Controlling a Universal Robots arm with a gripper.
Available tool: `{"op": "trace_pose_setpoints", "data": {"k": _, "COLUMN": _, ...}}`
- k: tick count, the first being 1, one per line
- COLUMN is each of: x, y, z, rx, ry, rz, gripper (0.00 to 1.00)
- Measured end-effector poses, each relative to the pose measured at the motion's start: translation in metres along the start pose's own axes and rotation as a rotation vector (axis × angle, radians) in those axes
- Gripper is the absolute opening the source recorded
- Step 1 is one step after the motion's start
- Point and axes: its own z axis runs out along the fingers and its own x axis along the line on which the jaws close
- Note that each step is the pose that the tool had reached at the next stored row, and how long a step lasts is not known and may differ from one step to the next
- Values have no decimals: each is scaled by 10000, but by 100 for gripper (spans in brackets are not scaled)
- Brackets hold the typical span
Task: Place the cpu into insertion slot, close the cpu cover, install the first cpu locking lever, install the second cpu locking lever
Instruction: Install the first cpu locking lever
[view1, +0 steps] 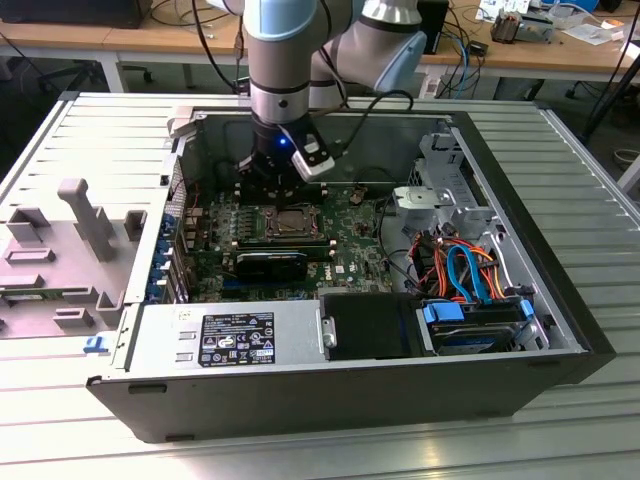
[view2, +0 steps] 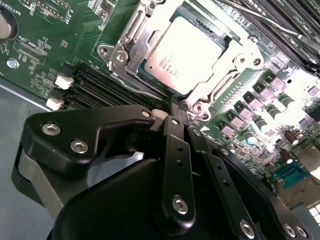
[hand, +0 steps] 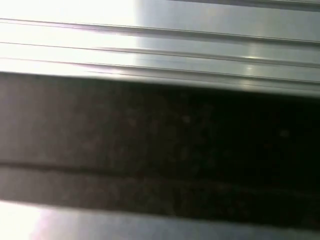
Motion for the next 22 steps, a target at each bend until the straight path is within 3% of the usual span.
{"op": "trace_pose_setpoints", "data": {"k": 6, "x": -78, "y": -9, "z": 4, "rx": -4, "ry": 9, "rz": 0, "gripper": 11}}
{"op": "trace_pose_setpoints", "data": {"k": 12, "x": -236, "y": -22, "z": 2, "rx": -9, "ry": 38, "rz": -1, "gripper": 11}}
{"op": "trace_pose_setpoints", "data": {"k": 17, "x": -382, "y": -35, "z": 2, "rx": -17, "ry": 112, "rz": 1, "gripper": 11}}
{"op": "trace_pose_setpoints", "data": {"k": 20, "x": -420, "y": -36, "z": 4, "rx": -53, "ry": 185, "rz": 1, "gripper": 11}}
{"op": "trace_pose_setpoints", "data": {"k": 22, "x": -430, "y": -37, "z": 4, "rx": -72, "ry": 195, "rz": 1, "gripper": 11}}
